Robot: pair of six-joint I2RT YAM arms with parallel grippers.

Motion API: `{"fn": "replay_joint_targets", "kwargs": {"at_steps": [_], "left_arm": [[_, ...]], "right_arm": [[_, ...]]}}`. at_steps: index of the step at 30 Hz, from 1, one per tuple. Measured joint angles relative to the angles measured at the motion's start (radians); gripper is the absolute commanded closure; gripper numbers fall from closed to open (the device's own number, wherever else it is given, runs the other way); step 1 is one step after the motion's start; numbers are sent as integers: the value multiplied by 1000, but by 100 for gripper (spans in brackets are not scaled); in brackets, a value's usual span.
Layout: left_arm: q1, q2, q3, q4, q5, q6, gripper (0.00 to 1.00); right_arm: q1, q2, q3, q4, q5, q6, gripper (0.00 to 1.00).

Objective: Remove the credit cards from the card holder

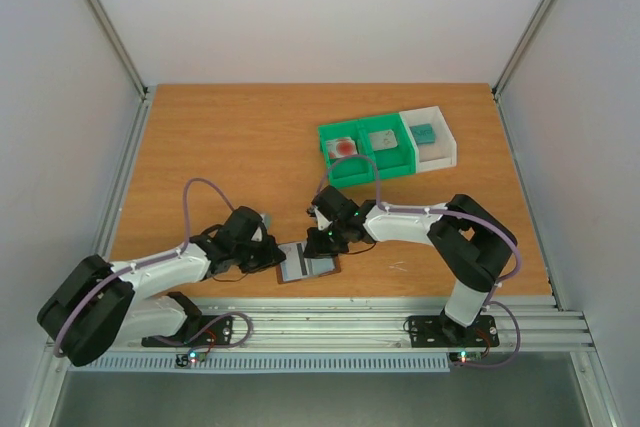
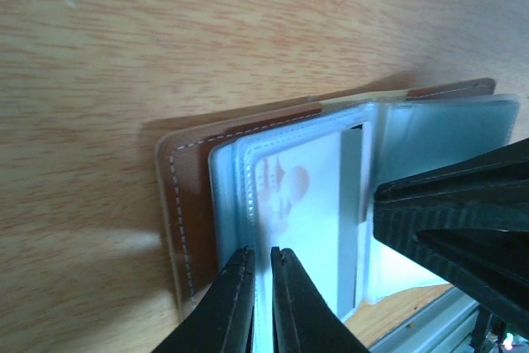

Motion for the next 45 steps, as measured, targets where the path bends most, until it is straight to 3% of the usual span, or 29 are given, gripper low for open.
{"fn": "replay_joint_targets", "kwargs": {"at_steps": [17, 33, 40, 45], "left_arm": [[0, 22, -31, 66, 12, -3, 91], [0, 22, -50, 103, 16, -18, 92], [0, 22, -58, 117, 17, -25, 94], [1, 22, -63, 127, 19, -39, 94]], "right_arm": [[-2, 8, -16, 53, -53, 27, 86], [-3, -5, -17, 12, -6, 37, 86], [-4, 3, -20, 37, -24, 44, 90], [-10, 8, -30, 51, -32, 54, 99]]}}
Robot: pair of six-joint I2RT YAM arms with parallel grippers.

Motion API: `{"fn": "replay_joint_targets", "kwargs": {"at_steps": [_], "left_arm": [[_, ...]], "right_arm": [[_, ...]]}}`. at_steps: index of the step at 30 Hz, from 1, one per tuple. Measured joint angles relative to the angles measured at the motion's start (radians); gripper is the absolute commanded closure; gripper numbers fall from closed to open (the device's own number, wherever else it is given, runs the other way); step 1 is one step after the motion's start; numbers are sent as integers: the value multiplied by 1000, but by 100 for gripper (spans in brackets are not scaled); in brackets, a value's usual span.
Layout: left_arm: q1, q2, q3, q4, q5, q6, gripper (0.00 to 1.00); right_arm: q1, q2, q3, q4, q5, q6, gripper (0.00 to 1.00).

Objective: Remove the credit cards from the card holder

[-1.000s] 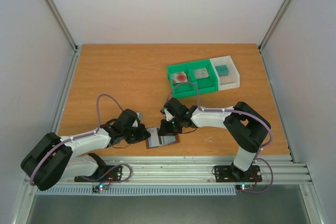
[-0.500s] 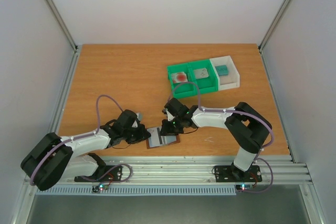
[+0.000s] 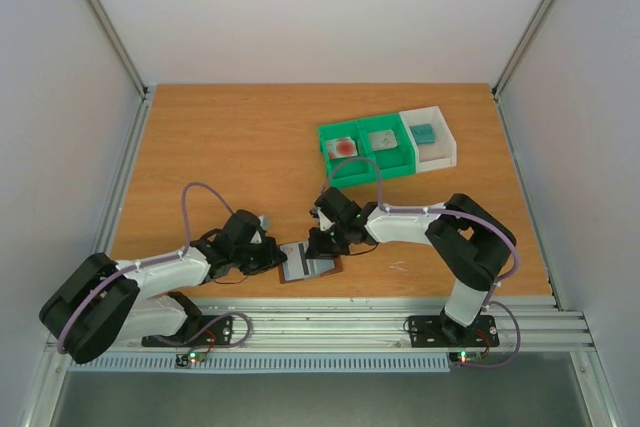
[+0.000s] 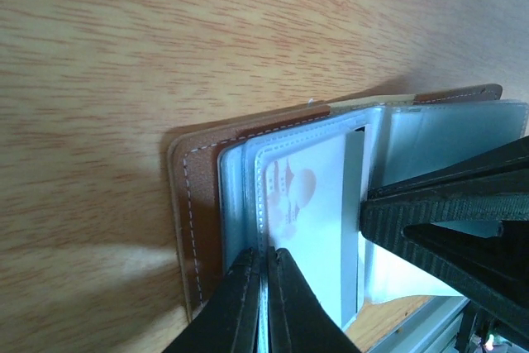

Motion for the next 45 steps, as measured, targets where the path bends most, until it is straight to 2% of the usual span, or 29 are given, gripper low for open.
{"fn": "replay_joint_targets", "kwargs": {"at_steps": [21, 28, 37, 45], "left_arm": [[0, 5, -6, 21, 3, -1, 93], [0, 5, -6, 21, 3, -1, 93], [0, 5, -6, 22, 3, -1, 92], [0, 5, -6, 22, 3, -4, 92]], "right_arm": [[-57, -64, -104, 86, -32, 14, 99], [-61, -66, -108, 126, -66, 35, 89], [-61, -29, -108, 156, -89, 49, 86], [-63, -16, -108, 176, -109, 60, 88]]}}
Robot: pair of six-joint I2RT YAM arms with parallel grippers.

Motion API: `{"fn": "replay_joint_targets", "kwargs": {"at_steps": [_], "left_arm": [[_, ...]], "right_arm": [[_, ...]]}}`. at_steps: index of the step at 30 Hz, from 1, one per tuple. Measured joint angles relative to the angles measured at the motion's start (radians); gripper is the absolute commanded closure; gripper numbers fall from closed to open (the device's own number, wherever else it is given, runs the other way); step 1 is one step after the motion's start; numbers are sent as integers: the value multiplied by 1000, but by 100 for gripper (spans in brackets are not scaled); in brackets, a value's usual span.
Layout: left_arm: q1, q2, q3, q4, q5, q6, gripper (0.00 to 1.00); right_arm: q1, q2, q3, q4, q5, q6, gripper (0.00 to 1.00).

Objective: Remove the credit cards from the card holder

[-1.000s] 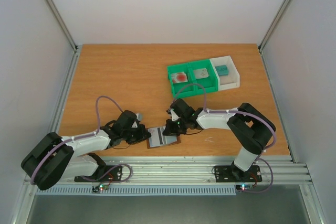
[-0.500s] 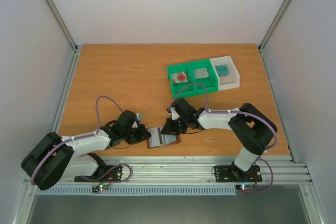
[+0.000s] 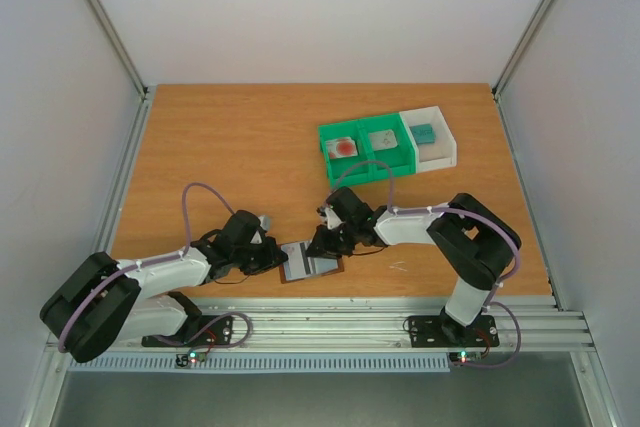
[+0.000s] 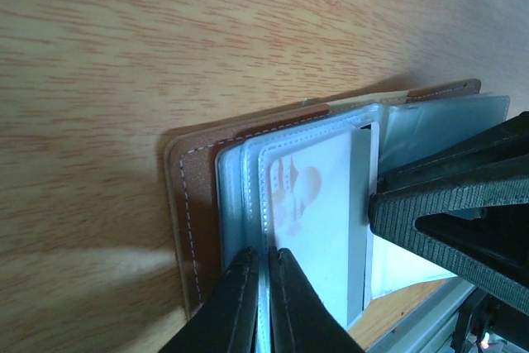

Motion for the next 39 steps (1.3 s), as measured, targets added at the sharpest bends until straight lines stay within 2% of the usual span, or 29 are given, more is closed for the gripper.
{"fn": "replay_joint_targets", "kwargs": {"at_steps": [7, 11, 16, 39], "left_arm": [[0, 0, -5, 8, 0, 0, 92], [0, 0, -5, 9, 0, -1, 92], [0, 0, -6, 13, 1, -5, 86], [-1, -23, -7, -11, -16, 0, 88]], "right_arm": [[-6, 11, -10, 50, -24, 21, 90], [-10, 18, -13, 75, -29, 36, 99], [-13, 18, -29, 99, -29, 39, 99], [-72, -65, -111, 131, -42, 39, 99]]}}
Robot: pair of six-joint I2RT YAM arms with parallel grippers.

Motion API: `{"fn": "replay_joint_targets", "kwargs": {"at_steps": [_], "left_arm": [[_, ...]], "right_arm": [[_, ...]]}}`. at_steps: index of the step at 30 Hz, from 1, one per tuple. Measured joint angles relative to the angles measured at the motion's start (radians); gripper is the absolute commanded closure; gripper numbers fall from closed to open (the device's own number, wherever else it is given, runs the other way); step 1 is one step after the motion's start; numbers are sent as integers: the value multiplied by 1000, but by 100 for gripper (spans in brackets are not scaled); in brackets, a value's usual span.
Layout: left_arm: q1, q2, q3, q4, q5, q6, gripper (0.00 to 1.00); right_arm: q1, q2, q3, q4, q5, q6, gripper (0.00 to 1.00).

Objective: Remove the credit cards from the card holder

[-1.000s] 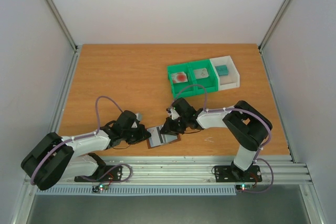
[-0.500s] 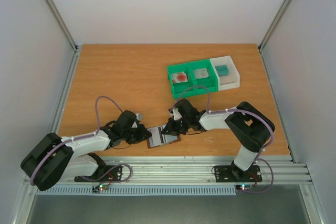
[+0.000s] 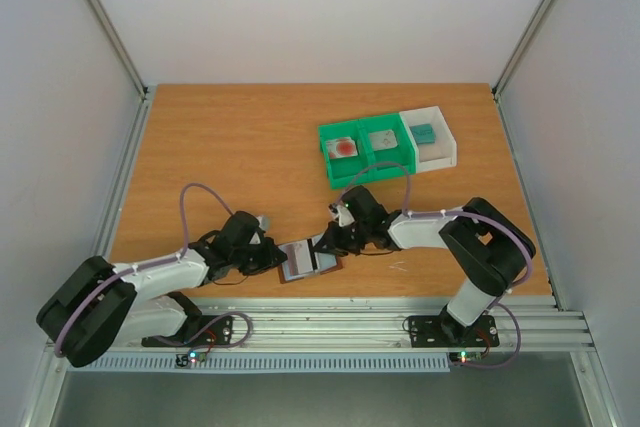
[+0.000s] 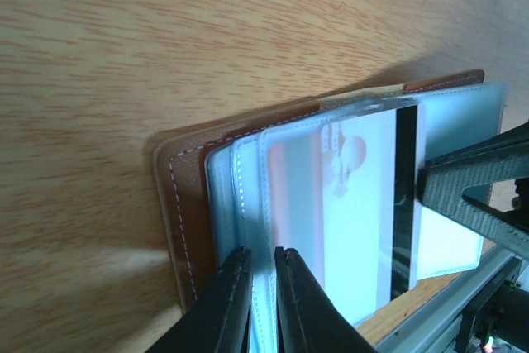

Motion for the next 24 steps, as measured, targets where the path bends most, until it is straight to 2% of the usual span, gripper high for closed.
{"fn": "replay_joint_targets", "kwargs": {"at_steps": [6, 13, 24], "left_arm": [[0, -31, 0, -37, -8, 1, 82], [0, -124, 3, -142, -24, 6, 65], [0, -267, 105, -261, -44, 79, 59]], "right_arm": [[-34, -44, -8, -27, 3, 5, 99], [-44, -119, -8, -111, 21, 6, 99], [-44, -217, 51, -265, 18, 80, 99]]}}
